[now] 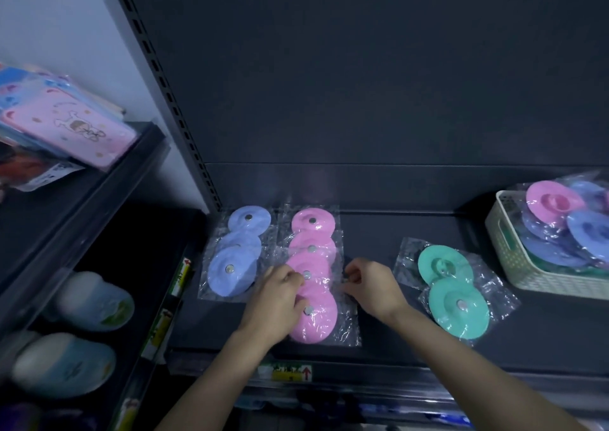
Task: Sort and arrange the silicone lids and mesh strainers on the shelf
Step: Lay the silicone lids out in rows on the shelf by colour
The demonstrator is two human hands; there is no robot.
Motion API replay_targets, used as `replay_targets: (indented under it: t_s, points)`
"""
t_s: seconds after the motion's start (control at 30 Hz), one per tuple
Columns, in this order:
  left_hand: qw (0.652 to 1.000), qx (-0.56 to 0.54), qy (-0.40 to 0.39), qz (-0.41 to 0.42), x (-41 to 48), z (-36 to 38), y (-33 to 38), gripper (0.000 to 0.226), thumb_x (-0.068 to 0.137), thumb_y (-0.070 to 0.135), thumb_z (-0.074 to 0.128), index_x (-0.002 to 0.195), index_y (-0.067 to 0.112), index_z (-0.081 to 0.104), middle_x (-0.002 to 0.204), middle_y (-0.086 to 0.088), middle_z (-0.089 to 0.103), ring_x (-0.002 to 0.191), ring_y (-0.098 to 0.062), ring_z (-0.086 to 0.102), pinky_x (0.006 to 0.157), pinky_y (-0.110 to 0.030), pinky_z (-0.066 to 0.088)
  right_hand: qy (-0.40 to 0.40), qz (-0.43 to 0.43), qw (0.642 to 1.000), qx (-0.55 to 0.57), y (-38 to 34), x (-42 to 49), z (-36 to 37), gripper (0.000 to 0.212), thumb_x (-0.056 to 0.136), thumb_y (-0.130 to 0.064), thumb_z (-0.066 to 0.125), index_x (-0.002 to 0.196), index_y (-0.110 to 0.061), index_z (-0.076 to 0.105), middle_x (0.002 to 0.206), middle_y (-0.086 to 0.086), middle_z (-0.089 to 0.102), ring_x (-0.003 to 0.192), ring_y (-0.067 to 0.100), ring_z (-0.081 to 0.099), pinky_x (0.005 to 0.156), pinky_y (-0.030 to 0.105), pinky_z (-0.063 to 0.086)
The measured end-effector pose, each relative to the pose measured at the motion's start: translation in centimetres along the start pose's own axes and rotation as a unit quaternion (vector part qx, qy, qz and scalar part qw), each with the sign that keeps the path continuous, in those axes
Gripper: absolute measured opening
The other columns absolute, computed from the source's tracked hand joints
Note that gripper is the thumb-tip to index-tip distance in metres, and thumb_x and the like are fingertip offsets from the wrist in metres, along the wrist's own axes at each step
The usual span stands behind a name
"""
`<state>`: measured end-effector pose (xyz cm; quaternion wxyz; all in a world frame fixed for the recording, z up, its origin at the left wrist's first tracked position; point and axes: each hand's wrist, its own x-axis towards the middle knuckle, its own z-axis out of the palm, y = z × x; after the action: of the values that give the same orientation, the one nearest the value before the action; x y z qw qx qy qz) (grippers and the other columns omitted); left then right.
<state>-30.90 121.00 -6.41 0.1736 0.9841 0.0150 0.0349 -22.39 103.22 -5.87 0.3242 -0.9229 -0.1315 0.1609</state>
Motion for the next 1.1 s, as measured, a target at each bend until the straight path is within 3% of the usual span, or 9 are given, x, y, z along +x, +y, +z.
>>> replay_targets:
  t_s: [0.13, 0.27, 0.43, 0.53, 0.63, 0.73, 0.83, 0.93, 1.1]
  points:
    - [0.999, -0.025, 0.030, 0.026, 1.6, -0.1, 1.6, 0.030, 0.087, 0.029, 0.062, 0.112, 0.012, 0.065, 0.113, -0.001, 0.055, 0.111, -0.020, 0.046, 0.099, -0.029, 0.039, 0.030, -0.009, 0.999, -0.016, 0.8, -0.2, -1.6, 0.028, 0.078, -0.018, 0.073, 0.105, -0.010, 0.066, 0.097, 0.005, 0.068, 0.089, 0.020, 0.062, 0.079, 0.025, 0.047]
    - [0.998, -0.035, 0.015, 0.043, 3.3, 0.7, 3.7, 0.028, 0.085, 0.030, 0.062, 0.108, 0.014, 0.066, 0.111, -0.001, 0.057, 0.112, -0.021, 0.047, 0.099, -0.031, 0.037, 0.054, -0.002, 0.997, -0.053, 2.4, -0.6, -3.9, 0.028, 0.082, -0.016, 0.069, 0.109, -0.011, 0.066, 0.104, 0.006, 0.067, 0.094, 0.022, 0.062, 0.080, 0.025, 0.045]
    - [0.995, -0.059, -0.018, 0.084, 5.3, 1.6, 6.6, 0.033, 0.090, 0.026, 0.060, 0.120, 0.013, 0.059, 0.120, 0.000, 0.054, 0.115, -0.017, 0.047, 0.097, -0.026, 0.039, 0.097, 0.036, 0.991, -0.090, 5.5, -1.2, -6.9, 0.005, 0.081, -0.010, 0.061, 0.080, -0.014, 0.064, 0.082, 0.007, 0.059, 0.079, 0.030, 0.056, 0.064, 0.027, 0.034]
    - [0.991, -0.071, -0.036, 0.109, 6.6, 2.1, 8.8, 0.033, 0.092, 0.022, 0.056, 0.123, 0.013, 0.057, 0.123, -0.001, 0.052, 0.116, -0.018, 0.048, 0.098, -0.028, 0.040, 0.102, 0.079, 0.977, -0.168, 7.6, -2.0, -8.4, 0.024, 0.082, -0.018, 0.060, 0.103, -0.009, 0.067, 0.102, 0.012, 0.061, 0.100, 0.036, 0.056, 0.083, 0.034, 0.047]
    - [0.987, -0.047, -0.065, 0.140, 7.8, 3.0, 10.8, 0.035, 0.093, 0.019, 0.053, 0.127, 0.015, 0.055, 0.129, 0.001, 0.052, 0.121, -0.020, 0.045, 0.102, -0.032, 0.038, 0.052, 0.145, 0.959, -0.237, 8.8, -3.2, -9.7, 0.037, 0.086, -0.035, 0.056, 0.120, -0.020, 0.057, 0.123, 0.009, 0.051, 0.118, 0.033, 0.042, 0.096, 0.040, 0.041]
    - [0.976, -0.015, -0.095, 0.193, 8.8, 4.0, 12.6, 0.046, 0.092, 0.009, 0.050, 0.137, 0.017, 0.047, 0.144, 0.003, 0.043, 0.135, -0.018, 0.033, 0.111, -0.028, 0.029, 0.007, 0.166, 0.962, -0.218, 10.0, -3.6, -10.1, 0.051, 0.085, -0.046, 0.057, 0.131, -0.027, 0.047, 0.131, 0.006, 0.042, 0.123, 0.033, 0.036, 0.099, 0.046, 0.037]
    - [0.968, 0.032, -0.140, 0.204, 9.7, 5.1, 13.6, 0.061, 0.090, -0.001, 0.043, 0.145, 0.022, 0.033, 0.156, 0.003, 0.022, 0.145, -0.017, 0.017, 0.116, -0.028, 0.018, -0.010, 0.158, 0.973, -0.169, 11.1, -2.9, -9.8, 0.058, 0.081, -0.045, 0.060, 0.133, -0.026, 0.042, 0.130, 0.006, 0.041, 0.124, 0.035, 0.038, 0.102, 0.048, 0.037]
    - [0.966, 0.067, -0.164, 0.186, 10.5, 6.0, 13.9, 0.069, 0.087, -0.003, 0.043, 0.148, 0.025, 0.024, 0.159, -0.004, 0.011, 0.146, -0.023, 0.014, 0.117, -0.035, 0.023, -0.007, 0.127, 0.981, -0.148, 11.5, -1.9, -9.6, 0.061, 0.079, -0.043, 0.063, 0.133, -0.024, 0.043, 0.133, 0.007, 0.040, 0.125, 0.035, 0.038, 0.104, 0.047, 0.035]
    - [0.971, 0.113, -0.136, 0.162, 11.5, 6.7, 13.4, 0.068, 0.083, -0.006, 0.042, 0.145, 0.019, 0.028, 0.148, -0.010, 0.033, 0.128, -0.032, 0.036, 0.103, -0.041, 0.038, 0.008, 0.122, 0.981, -0.149, 12.0, -0.8, -9.6, 0.081, 0.074, -0.049, 0.070, 0.142, -0.028, 0.031, 0.148, 0.008, 0.027, 0.127, 0.036, 0.033, 0.107, 0.046, 0.033]
